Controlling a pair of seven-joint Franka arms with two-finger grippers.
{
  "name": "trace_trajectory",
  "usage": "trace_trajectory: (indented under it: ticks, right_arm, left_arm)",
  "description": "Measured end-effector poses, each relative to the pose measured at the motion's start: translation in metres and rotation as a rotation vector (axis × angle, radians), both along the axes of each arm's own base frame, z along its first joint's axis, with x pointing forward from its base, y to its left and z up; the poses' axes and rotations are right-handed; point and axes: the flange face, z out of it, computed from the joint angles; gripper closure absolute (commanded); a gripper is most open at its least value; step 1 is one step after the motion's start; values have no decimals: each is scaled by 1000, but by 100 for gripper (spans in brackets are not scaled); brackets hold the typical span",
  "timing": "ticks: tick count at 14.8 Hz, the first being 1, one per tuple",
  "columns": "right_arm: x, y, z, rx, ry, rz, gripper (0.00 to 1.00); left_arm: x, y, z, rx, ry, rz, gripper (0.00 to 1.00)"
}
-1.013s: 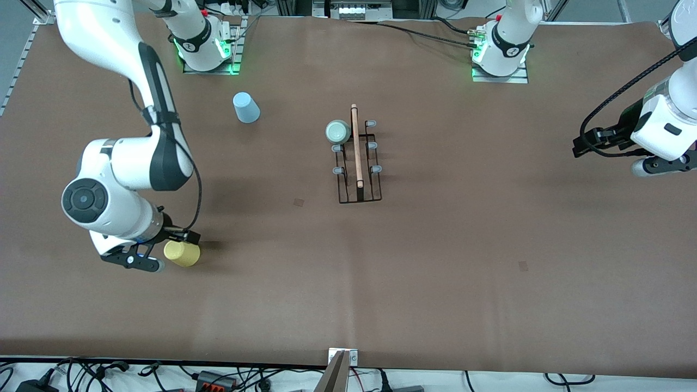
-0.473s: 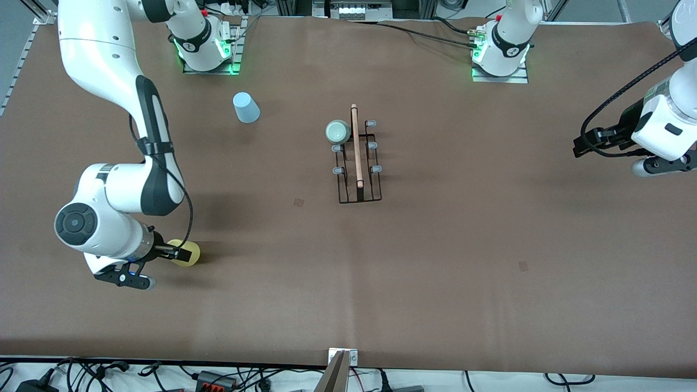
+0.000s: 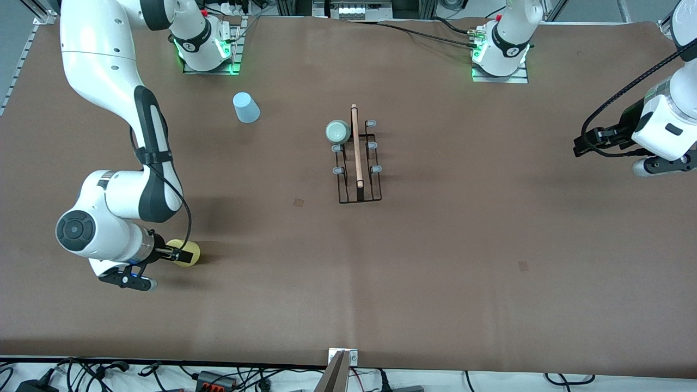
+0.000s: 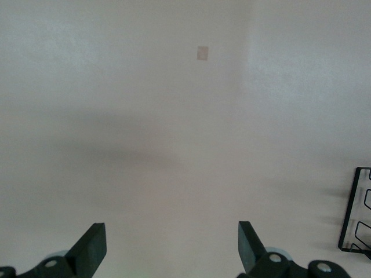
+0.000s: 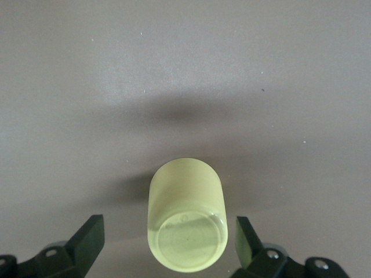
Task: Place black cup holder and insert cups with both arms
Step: 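Grasp the yellow cup with the right gripper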
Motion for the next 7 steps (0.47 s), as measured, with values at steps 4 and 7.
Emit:
trace_trajectory:
  ticks: [4, 7]
  right_arm:
    - [0, -1, -9, -2, 7, 30, 0]
    - [0, -3, -10, -1, 9, 44, 0]
  left_arm:
    - [0, 4, 0, 0, 1, 7, 0]
    - [0, 7, 0, -1, 1, 5, 0]
